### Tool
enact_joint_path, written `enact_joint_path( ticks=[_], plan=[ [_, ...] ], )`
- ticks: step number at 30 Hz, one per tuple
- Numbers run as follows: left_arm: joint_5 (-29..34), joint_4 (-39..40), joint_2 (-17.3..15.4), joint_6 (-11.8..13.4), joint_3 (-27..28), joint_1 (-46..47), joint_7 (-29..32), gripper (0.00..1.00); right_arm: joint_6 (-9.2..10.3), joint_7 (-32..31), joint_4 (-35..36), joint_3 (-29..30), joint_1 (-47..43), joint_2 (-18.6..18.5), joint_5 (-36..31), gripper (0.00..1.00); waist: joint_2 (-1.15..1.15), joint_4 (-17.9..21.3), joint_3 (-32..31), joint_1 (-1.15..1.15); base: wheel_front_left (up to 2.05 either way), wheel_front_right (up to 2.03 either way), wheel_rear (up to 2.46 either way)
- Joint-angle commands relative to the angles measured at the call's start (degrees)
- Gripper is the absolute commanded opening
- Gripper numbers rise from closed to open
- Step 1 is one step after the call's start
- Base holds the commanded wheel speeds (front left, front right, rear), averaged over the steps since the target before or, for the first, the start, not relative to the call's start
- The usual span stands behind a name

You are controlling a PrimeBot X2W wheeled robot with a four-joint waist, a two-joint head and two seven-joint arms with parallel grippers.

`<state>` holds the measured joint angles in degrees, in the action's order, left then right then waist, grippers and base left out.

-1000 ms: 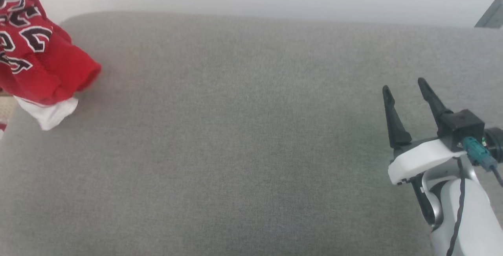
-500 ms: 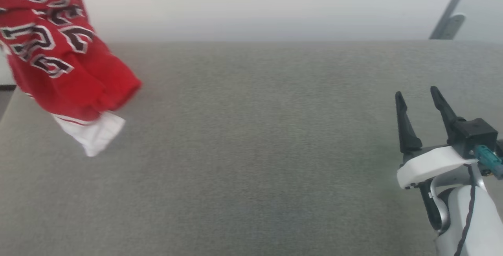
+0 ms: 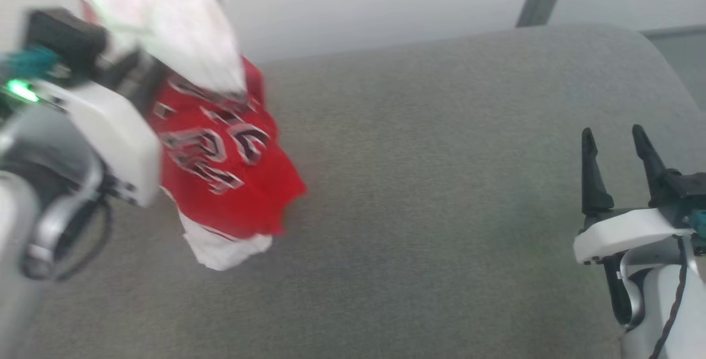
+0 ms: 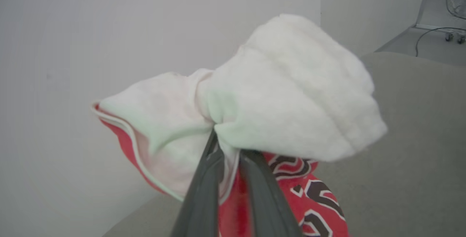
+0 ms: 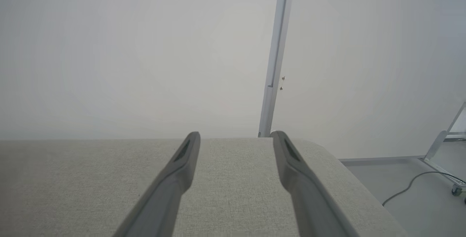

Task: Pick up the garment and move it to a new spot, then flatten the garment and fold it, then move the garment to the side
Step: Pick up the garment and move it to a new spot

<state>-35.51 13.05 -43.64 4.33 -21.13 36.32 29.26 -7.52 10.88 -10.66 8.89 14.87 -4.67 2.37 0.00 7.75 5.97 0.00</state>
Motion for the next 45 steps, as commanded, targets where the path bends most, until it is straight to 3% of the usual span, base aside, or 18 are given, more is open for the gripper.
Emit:
enact_joint_path(
  ticks=[1, 9, 28, 32, 33, 34, 45],
  plan=[
    [-0.1, 0.1, 0.6, 0.1, -0.5, -0.8, 0.3, 0.0, 0.06, 0.5, -0.2, -0.1, -0.2, 0.3, -0.1, 1.0, 0.0, 1.4, 1.1, 0.0, 0.0, 0.0, 0.0],
    [0.7, -6.0, 7.7, -1.9, -9.1, -3.2, 0.1, 0.0, 0.06, 2.2, -3.2, -1.9, 1.0, 1.4, 0.3, 1.0, 0.0, 4.4, 3.1, 0.0, 0.0, 0.0, 0.0],
    [1.5, -37.3, 20.6, -8.3, -20.5, -4.4, -6.3, 0.0, 0.06, 4.3, -9.3, -7.0, 3.7, 1.8, 2.1, 1.0, 0.0, 4.8, 3.2, 0.0, 0.0, 0.0, 0.0],
    [1.9, -41.6, 22.2, -9.7, -22.3, -3.8, -7.8, 0.4, 0.06, 4.3, -9.8, -7.4, 3.8, 1.9, 2.1, 1.0, 0.0, 4.4, 2.6, 0.0, 0.0, 0.0, 0.0],
    [1.9, -42.4, 22.5, -9.9, -22.6, -3.6, -8.4, 0.58, 0.06, 4.3, -10.0, -7.4, 3.8, 1.8, 2.0, 1.0, 0.0, 4.3, 2.3, 0.0, 0.0, 0.0, 0.0],
    [1.4, -43.1, 22.8, -10.2, -22.5, -3.5, -9.0, 0.98, 0.06, 4.4, -10.1, -7.5, 3.7, 1.9, 1.9, 1.0, 0.0, 4.1, 2.0, 0.0, 0.0, 0.0, 0.0],
    [0.3, -42.4, 21.6, -10.4, -21.2, -2.7, -14.0, 1.0, 0.06, 4.4, -10.8, -7.1, 2.2, 1.9, 0.7, 1.0, 0.0, 1.2, -2.6, 0.0, 0.0, 0.0, 0.0]
  ],
)
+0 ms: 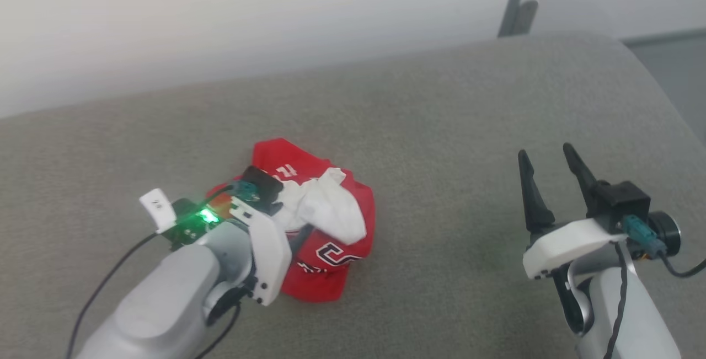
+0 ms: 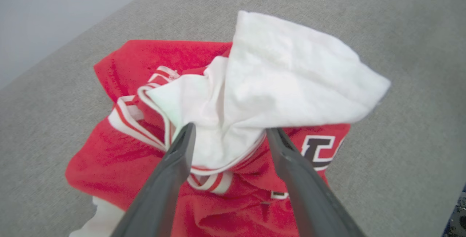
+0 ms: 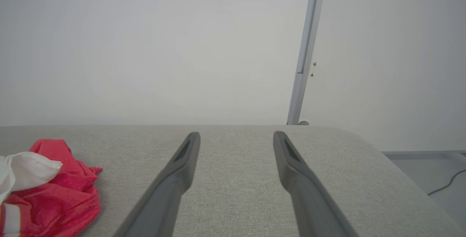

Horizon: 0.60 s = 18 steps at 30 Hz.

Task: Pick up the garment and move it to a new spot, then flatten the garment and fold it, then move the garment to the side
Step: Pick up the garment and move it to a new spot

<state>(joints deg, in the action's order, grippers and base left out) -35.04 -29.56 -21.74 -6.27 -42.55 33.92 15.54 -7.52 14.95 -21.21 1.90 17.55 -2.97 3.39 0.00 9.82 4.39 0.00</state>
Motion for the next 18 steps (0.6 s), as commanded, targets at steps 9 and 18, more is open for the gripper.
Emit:
enact_joint_path(
  ticks=[9, 18],
  plan=[
    [-2.5, 6.9, -5.5, 3.1, 5.6, -4.6, -7.0, 1.0, 0.06, 0.3, -0.1, 0.9, -2.9, 0.1, -0.5, 1.0, 0.0, -5.6, -5.2, 0.0, 0.0, 0.0, 0.0],
    [-6.6, 12.2, -12.6, 7.8, 14.7, -13.1, -15.8, 1.0, 0.06, 0.3, 0.4, 2.8, -5.0, 0.1, -0.8, 1.0, 0.0, -9.8, -7.5, 0.0, 0.0, 0.0, 0.0]
  ],
)
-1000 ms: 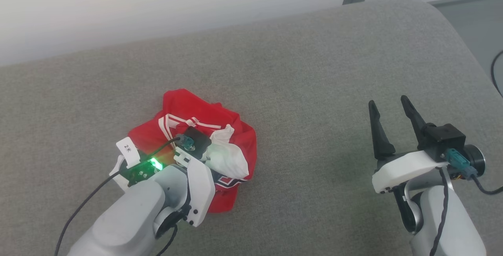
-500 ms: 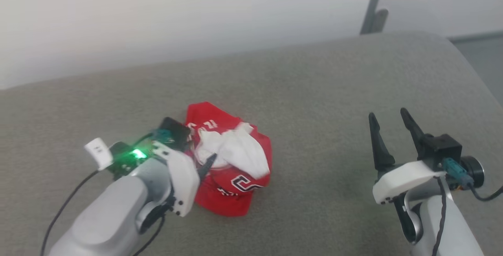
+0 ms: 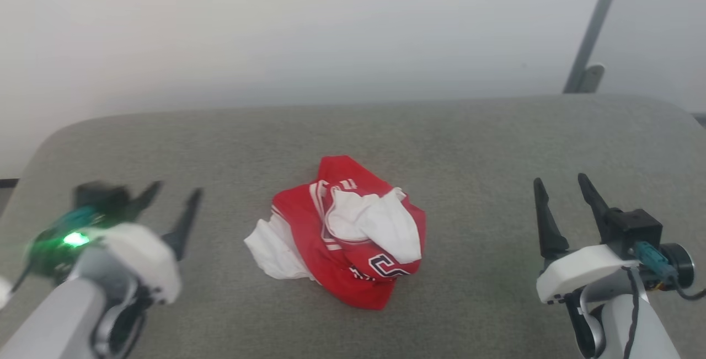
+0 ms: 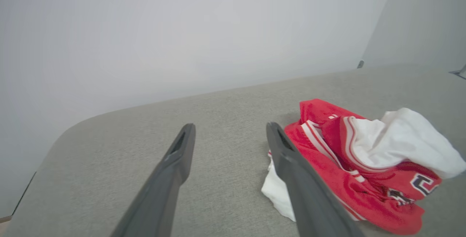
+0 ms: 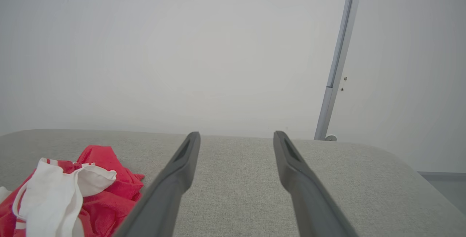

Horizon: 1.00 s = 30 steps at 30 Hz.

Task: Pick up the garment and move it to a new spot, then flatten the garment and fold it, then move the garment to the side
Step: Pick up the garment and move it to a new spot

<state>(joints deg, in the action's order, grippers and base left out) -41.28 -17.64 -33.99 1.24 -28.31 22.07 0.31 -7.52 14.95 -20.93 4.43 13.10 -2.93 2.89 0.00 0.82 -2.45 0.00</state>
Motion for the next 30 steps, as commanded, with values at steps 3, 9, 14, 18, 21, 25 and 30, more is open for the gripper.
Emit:
enact_joint_path(
  ticks=[3, 9, 14, 18, 21, 25, 30],
  plan=[
    [-1.5, 1.8, -2.0, 2.0, 3.3, -4.7, -3.8, 1.0, 0.06, 0.3, 0.5, 0.9, -1.2, 0.1, -0.4, 1.0, 0.0, -1.8, -1.1, 0.0, 0.0, 0.0, 0.0],
    [-3.7, 4.2, -4.5, 4.3, 8.2, -11.9, -9.6, 1.0, 0.06, 0.3, 1.6, 2.7, -3.0, 0.1, -0.9, 1.0, 0.0, -3.1, -1.8, 0.0, 0.0, 0.0, 0.0],
    [-5.4, 5.8, -5.5, 5.5, 11.3, -17.7, -13.0, 1.0, 0.06, 0.3, 2.4, 3.6, -4.5, 0.1, -0.9, 1.0, 0.0, -3.4, -2.3, 0.0, 0.0, 0.0, 0.0],
    [-6.2, 8.1, -5.4, 6.2, 14.0, -22.9, -14.7, 1.0, 0.06, 0.3, 3.0, 4.2, -5.8, 0.1, -1.2, 1.0, 0.0, -3.5, -2.5, 0.0, 0.0, 0.0, 0.0],
    [-5.8, 9.0, -5.5, 6.0, 14.7, -25.1, -15.0, 1.0, 0.07, 0.3, 3.3, 4.5, -6.3, 0.1, -1.2, 1.0, 0.0, -3.6, -2.5, 0.0, 0.0, 0.0, 0.0],
    [-6.0, 9.6, -5.2, 5.7, 15.5, -26.4, -15.2, 1.0, 0.06, 0.3, 3.5, 4.6, -6.7, 0.1, -1.2, 1.0, 0.0, -3.6, -2.4, 0.0, 0.0, 0.0, 0.0],
    [-5.5, 9.9, -4.6, 5.4, 16.7, -27.2, -15.4, 1.0, 0.06, 0.3, 3.9, 4.6, -6.9, 0.1, -1.2, 1.0, 0.0, -3.6, -2.1, 0.0, 0.0, 0.0, 0.0]
  ],
)
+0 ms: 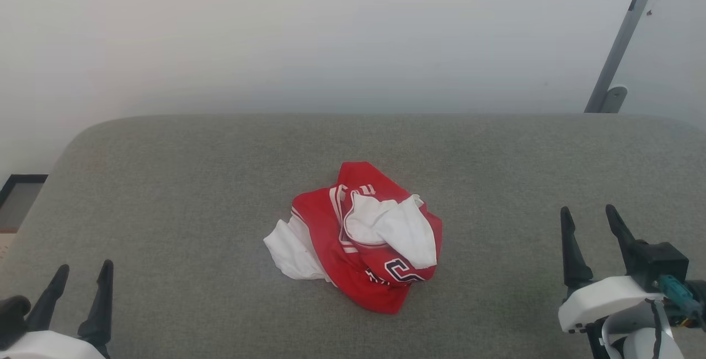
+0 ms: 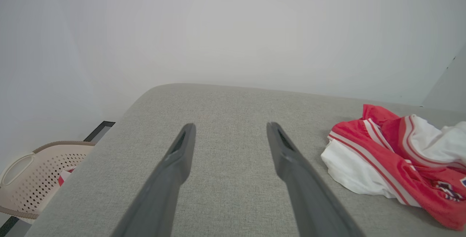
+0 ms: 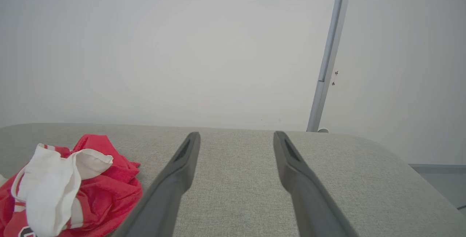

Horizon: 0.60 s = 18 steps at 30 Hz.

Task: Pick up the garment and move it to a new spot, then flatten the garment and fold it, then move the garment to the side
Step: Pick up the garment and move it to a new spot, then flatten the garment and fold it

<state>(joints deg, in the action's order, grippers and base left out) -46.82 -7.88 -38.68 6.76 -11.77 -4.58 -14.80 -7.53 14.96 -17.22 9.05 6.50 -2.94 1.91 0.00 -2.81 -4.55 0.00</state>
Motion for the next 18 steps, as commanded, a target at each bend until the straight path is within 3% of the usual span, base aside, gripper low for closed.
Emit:
enact_joint_path(
  ticks=[1, 11, 18],
  plan=[
    [0.2, 0.2, 0.3, -0.2, 0.4, -0.6, -0.3, 1.0, 0.07, 0.3, 0.2, -0.1, -0.4, 0.1, -0.2, 1.0, 0.0, 0.0, 0.0, 0.0, 0.0, 0.0, 0.0],
    [0.5, 0.9, 1.0, -0.9, 1.1, -0.8, -0.5, 1.0, 0.08, 0.0, 0.2, -1.3, -0.6, 0.1, 0.3, 1.0, 0.0, -0.6, 0.5, 0.0, 0.0, 0.0, 0.0],
    [0.9, 1.9, 1.9, -1.0, 0.0, 0.3, 0.0, 1.0, 0.07, -2.3, -0.3, -6.2, 0.5, -0.4, 1.5, 1.0, 0.0, -3.4, 0.9, 0.0, 0.0, 0.0, 0.0]
  ],
)
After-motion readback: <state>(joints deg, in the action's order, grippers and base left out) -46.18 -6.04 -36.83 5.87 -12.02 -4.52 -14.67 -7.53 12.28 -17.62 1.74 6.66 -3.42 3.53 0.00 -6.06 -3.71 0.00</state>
